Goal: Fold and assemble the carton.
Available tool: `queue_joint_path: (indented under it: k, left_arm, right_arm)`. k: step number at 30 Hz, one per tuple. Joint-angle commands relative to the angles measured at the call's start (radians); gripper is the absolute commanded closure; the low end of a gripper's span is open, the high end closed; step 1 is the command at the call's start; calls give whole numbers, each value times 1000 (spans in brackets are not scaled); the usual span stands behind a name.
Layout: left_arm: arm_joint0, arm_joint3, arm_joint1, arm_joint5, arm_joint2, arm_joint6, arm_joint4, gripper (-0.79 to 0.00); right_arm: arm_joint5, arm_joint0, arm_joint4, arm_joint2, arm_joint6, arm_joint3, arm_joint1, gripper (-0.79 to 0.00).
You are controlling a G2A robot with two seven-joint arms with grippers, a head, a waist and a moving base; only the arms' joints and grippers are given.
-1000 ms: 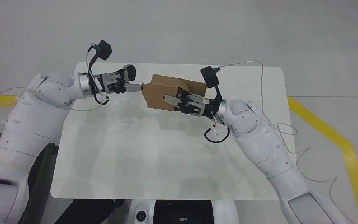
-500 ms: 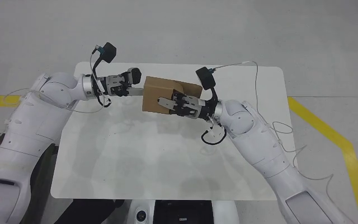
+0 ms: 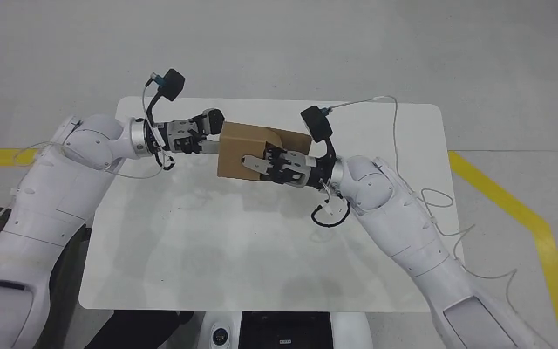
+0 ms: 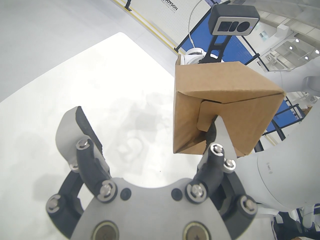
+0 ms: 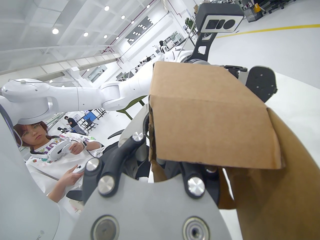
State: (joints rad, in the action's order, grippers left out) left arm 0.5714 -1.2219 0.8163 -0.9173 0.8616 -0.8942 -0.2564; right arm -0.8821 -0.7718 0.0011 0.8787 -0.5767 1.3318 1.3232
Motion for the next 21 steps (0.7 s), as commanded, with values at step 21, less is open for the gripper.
queue_joint_path:
  k: [21]
  left_arm:
    - [-6,15,5,1,7,-10,3,-785]
  right_arm:
    - [21,-2,5,17,-13,-31,-2,0]
